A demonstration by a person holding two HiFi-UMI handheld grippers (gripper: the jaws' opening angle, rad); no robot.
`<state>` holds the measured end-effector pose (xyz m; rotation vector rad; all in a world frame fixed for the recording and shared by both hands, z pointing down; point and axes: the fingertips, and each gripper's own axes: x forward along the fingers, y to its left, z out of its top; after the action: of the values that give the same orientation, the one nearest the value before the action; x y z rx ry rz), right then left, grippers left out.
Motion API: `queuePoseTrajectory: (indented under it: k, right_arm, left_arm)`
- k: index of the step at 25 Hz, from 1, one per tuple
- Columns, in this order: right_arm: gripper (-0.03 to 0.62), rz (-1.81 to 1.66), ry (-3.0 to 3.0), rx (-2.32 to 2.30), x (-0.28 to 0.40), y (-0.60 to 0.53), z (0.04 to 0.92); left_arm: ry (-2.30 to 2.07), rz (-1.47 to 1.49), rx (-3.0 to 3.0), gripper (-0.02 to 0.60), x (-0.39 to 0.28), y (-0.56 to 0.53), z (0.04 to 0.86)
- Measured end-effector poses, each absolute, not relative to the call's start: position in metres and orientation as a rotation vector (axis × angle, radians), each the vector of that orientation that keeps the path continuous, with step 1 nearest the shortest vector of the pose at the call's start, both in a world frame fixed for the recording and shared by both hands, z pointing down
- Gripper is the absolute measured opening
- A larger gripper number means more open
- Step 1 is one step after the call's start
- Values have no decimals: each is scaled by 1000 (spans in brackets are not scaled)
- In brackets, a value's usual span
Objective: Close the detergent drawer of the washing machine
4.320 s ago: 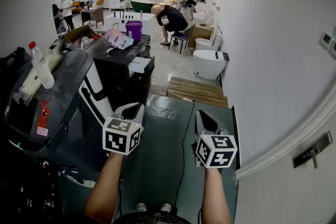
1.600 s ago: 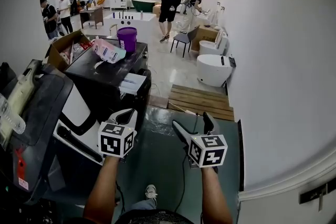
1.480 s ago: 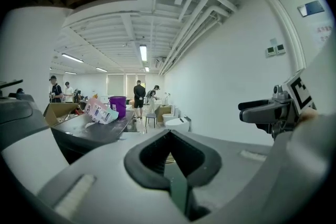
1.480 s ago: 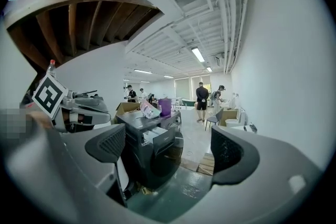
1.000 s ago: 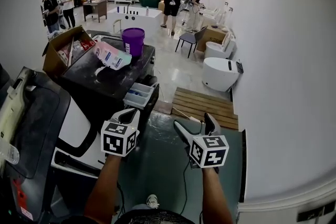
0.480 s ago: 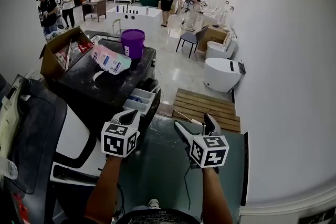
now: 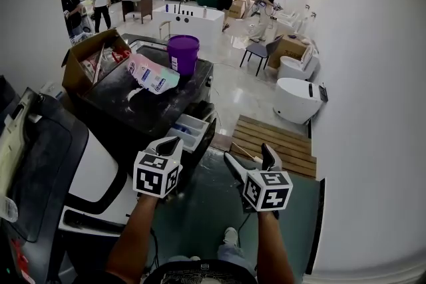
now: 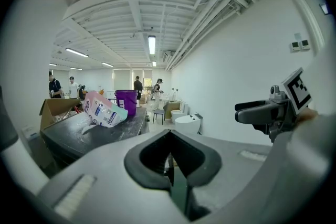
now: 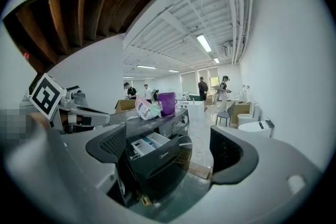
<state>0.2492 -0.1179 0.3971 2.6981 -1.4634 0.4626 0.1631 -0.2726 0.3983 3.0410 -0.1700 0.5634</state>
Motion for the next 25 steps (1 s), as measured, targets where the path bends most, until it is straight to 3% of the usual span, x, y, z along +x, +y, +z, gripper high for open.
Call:
queuePoseTrajectory:
  k: [25]
  right_arm:
    - [502,518,-1991,2229,378,-193,419]
  left_arm:
    - [-900,534,2847,0,220,-302,399]
